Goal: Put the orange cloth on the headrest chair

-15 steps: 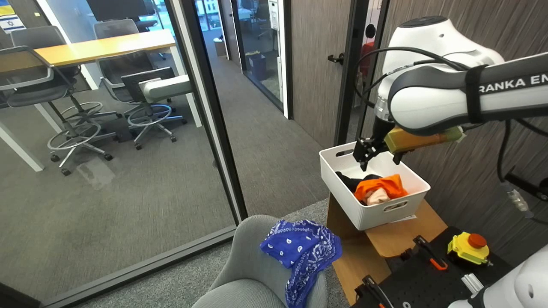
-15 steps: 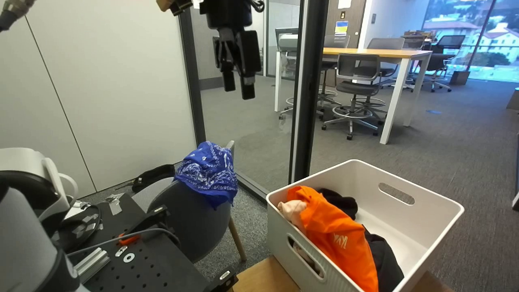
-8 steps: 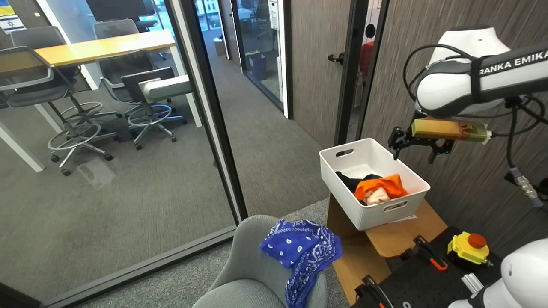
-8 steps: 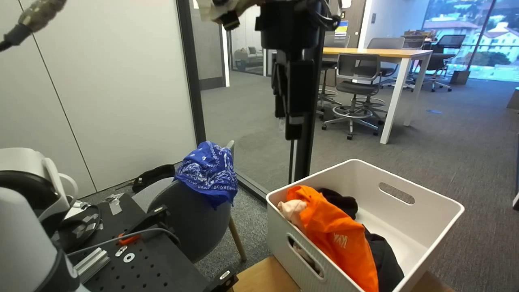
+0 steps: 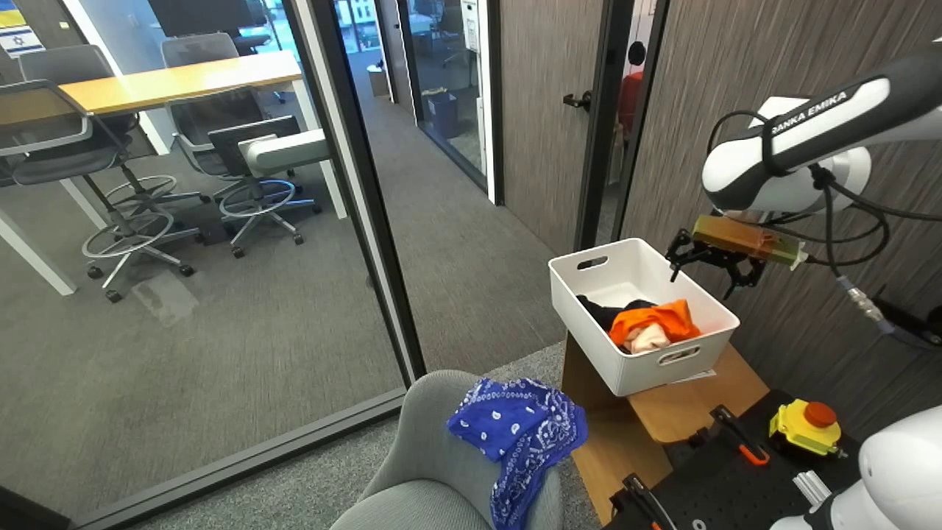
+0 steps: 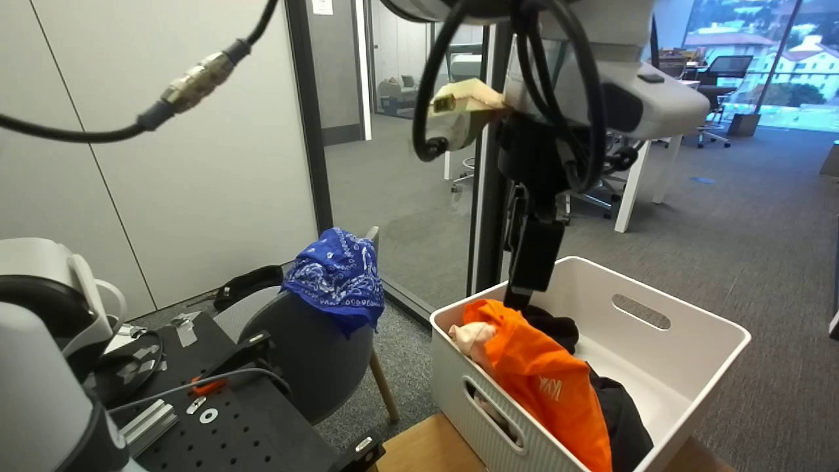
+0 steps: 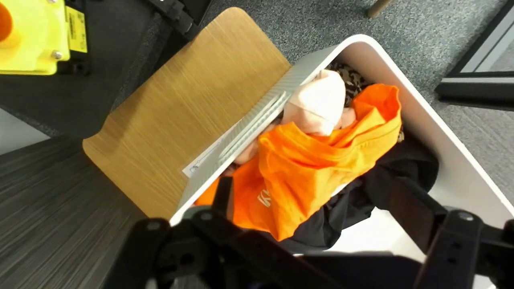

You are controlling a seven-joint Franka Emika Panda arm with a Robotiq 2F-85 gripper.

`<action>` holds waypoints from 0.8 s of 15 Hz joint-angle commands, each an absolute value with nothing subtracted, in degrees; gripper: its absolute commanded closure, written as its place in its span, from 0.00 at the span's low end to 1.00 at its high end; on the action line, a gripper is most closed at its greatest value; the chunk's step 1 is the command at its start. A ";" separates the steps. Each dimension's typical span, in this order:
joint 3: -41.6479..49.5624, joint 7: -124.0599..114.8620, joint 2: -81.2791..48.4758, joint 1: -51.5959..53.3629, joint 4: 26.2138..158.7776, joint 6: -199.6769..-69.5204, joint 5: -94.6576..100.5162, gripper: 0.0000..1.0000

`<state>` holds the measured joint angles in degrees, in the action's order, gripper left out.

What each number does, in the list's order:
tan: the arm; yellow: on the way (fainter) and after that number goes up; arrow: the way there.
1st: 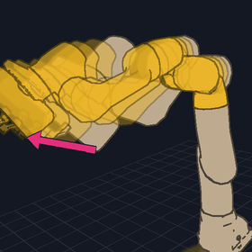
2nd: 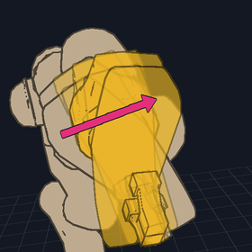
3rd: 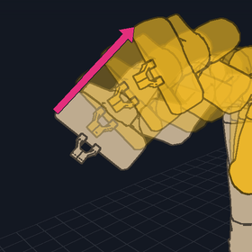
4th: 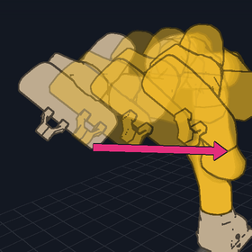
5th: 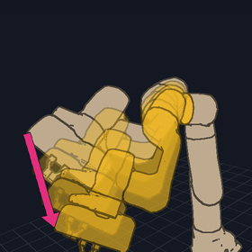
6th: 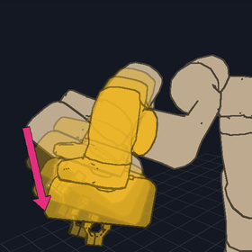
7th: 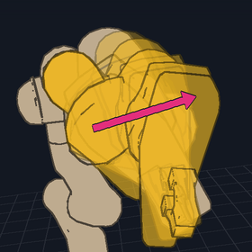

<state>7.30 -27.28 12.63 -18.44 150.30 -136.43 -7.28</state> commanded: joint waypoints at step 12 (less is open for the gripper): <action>11.33 -26.57 -17.25 -15.60 131.81 -136.00 -21.96 0.00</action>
<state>10.12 -27.09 -13.95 -16.54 135.42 -137.32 -20.00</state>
